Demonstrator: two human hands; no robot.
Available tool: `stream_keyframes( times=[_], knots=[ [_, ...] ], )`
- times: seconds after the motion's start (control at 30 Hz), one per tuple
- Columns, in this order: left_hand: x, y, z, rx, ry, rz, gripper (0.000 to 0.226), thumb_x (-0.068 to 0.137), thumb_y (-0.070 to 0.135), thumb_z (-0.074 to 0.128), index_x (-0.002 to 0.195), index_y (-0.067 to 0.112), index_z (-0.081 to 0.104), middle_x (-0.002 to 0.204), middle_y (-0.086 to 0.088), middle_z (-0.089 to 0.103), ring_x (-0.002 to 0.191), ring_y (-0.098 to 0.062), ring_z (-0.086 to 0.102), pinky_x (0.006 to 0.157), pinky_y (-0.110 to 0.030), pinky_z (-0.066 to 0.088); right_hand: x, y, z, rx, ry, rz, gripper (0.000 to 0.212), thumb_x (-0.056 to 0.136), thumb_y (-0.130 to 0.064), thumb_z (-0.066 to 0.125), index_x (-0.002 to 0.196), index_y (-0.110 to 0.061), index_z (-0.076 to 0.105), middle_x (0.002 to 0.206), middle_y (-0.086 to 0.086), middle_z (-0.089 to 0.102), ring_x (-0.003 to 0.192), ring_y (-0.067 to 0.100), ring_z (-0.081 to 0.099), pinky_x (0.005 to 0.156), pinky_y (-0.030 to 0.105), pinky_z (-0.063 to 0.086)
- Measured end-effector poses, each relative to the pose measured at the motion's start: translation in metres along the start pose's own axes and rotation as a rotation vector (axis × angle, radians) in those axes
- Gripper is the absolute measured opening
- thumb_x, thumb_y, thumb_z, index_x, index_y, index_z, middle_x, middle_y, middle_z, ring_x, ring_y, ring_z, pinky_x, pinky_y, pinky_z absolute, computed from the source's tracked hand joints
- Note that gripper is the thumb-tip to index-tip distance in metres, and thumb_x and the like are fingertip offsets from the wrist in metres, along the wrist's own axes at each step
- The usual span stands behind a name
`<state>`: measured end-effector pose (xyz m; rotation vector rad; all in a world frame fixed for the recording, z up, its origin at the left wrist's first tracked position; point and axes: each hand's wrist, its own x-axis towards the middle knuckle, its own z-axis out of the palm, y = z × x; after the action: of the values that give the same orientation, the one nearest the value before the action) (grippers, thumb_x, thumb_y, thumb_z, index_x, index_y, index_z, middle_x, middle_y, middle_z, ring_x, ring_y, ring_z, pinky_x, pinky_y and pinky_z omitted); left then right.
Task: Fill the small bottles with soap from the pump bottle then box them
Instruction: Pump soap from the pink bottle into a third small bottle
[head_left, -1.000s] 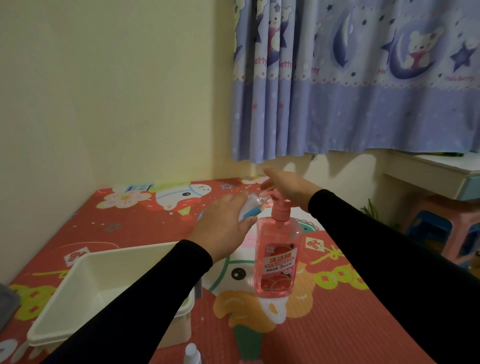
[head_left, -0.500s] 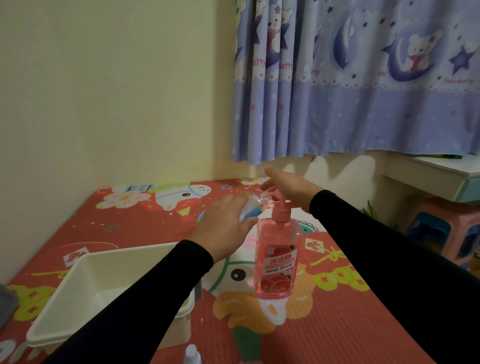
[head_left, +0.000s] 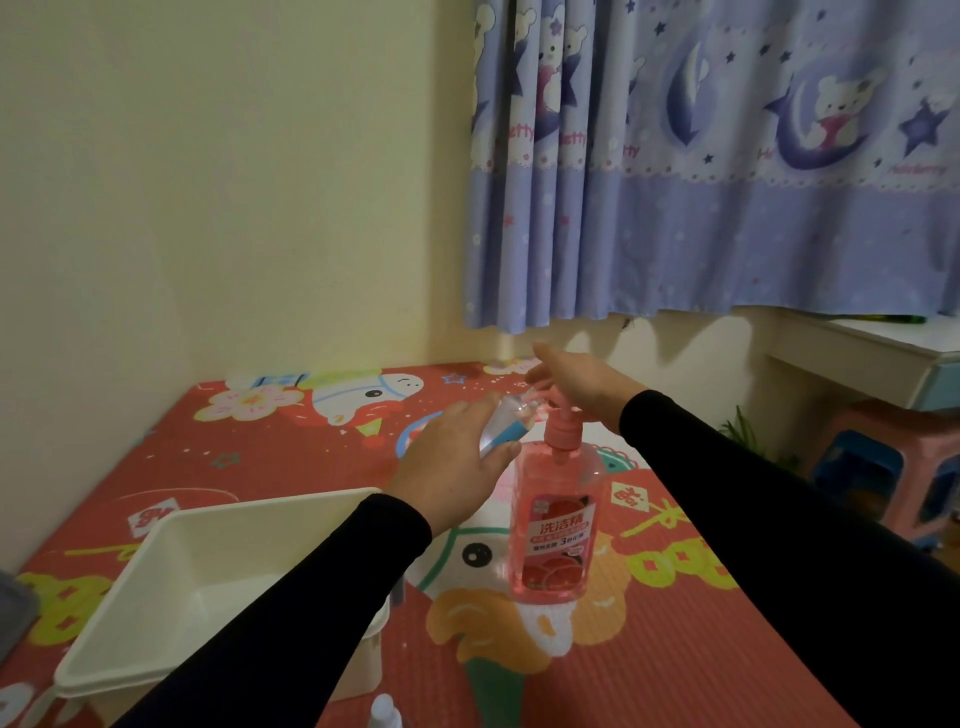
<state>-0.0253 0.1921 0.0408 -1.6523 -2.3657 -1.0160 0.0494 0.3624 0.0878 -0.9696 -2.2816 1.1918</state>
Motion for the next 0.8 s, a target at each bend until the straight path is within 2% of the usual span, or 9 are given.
stream_keyframes(
  times=[0.1, 0.23, 0.3, 0.37, 0.5, 0.67, 0.8],
  knots=[
    [0.001, 0.002, -0.003, -0.062, 0.014, -0.01, 0.057, 0.094, 0.042, 0.053, 0.146, 0.026, 0.034, 0.144, 0.003, 0.043, 0.131, -0.015, 0.04, 0.093, -0.019, 0.025, -0.004, -0.003, -0.003, -0.055, 0.007, -0.02, 0.056, 0.088, -0.068, 0.027, 0.085, -0.029, 0.067, 0.117, 0.002, 0.065, 0.107, 0.019, 0.06, 0.102, 0.043, 0.044],
    [-0.001, 0.002, -0.002, -0.134, 0.0, -0.027, 0.05, 0.092, 0.044, 0.055, 0.139, 0.03, 0.042, 0.136, 0.006, 0.052, 0.124, -0.015, 0.047, 0.096, -0.027, 0.036, -0.013, -0.009, -0.004, -0.061, 0.024, -0.041, 0.064, 0.095, -0.063, 0.023, 0.112, -0.018, 0.066, 0.121, 0.006, 0.064, 0.112, 0.022, 0.056, 0.106, 0.042, 0.04],
    [0.0, 0.0, -0.001, -0.16, 0.004, -0.033, 0.044, 0.091, 0.043, 0.055, 0.132, 0.029, 0.048, 0.126, 0.007, 0.058, 0.115, -0.016, 0.053, 0.091, -0.031, 0.042, -0.015, -0.011, -0.005, -0.074, 0.045, -0.058, 0.069, 0.097, -0.061, 0.02, 0.122, -0.012, 0.063, 0.119, 0.009, 0.063, 0.113, 0.024, 0.056, 0.107, 0.042, 0.038],
    [-0.002, 0.001, -0.002, -0.171, 0.002, -0.035, 0.039, 0.091, 0.041, 0.056, 0.127, 0.028, 0.051, 0.117, 0.01, 0.06, 0.107, -0.014, 0.055, 0.083, -0.028, 0.04, -0.016, -0.011, -0.005, -0.082, 0.082, -0.069, 0.07, 0.097, -0.061, 0.019, 0.12, -0.012, 0.063, 0.116, 0.012, 0.065, 0.111, 0.026, 0.058, 0.106, 0.044, 0.039],
    [-0.006, 0.0, -0.004, -0.18, 0.001, -0.057, 0.034, 0.09, 0.04, 0.058, 0.122, 0.028, 0.052, 0.108, 0.01, 0.061, 0.096, -0.014, 0.056, 0.08, -0.031, 0.046, -0.016, -0.008, -0.005, -0.041, 0.169, -0.096, 0.068, 0.095, -0.063, 0.02, 0.117, -0.016, 0.064, 0.117, 0.008, 0.065, 0.113, 0.026, 0.057, 0.105, 0.044, 0.041],
    [-0.01, -0.002, -0.009, -0.203, -0.003, -0.088, 0.031, 0.091, 0.038, 0.058, 0.12, 0.028, 0.052, 0.106, 0.009, 0.061, 0.095, -0.015, 0.058, 0.083, -0.035, 0.049, -0.016, -0.01, -0.007, 0.081, 0.205, -0.089, 0.063, 0.098, -0.057, 0.02, 0.108, -0.015, 0.067, 0.115, 0.01, 0.066, 0.105, 0.024, 0.059, 0.102, 0.043, 0.043],
    [-0.014, -0.002, -0.015, -0.229, -0.004, -0.103, 0.031, 0.092, 0.037, 0.057, 0.121, 0.03, 0.05, 0.106, 0.009, 0.06, 0.094, -0.015, 0.058, 0.08, -0.032, 0.048, -0.019, -0.012, -0.01, 0.094, 0.2, -0.105, 0.061, 0.097, -0.058, 0.021, 0.102, -0.017, 0.067, 0.114, 0.007, 0.064, 0.106, 0.024, 0.059, 0.102, 0.042, 0.043]
  ],
)
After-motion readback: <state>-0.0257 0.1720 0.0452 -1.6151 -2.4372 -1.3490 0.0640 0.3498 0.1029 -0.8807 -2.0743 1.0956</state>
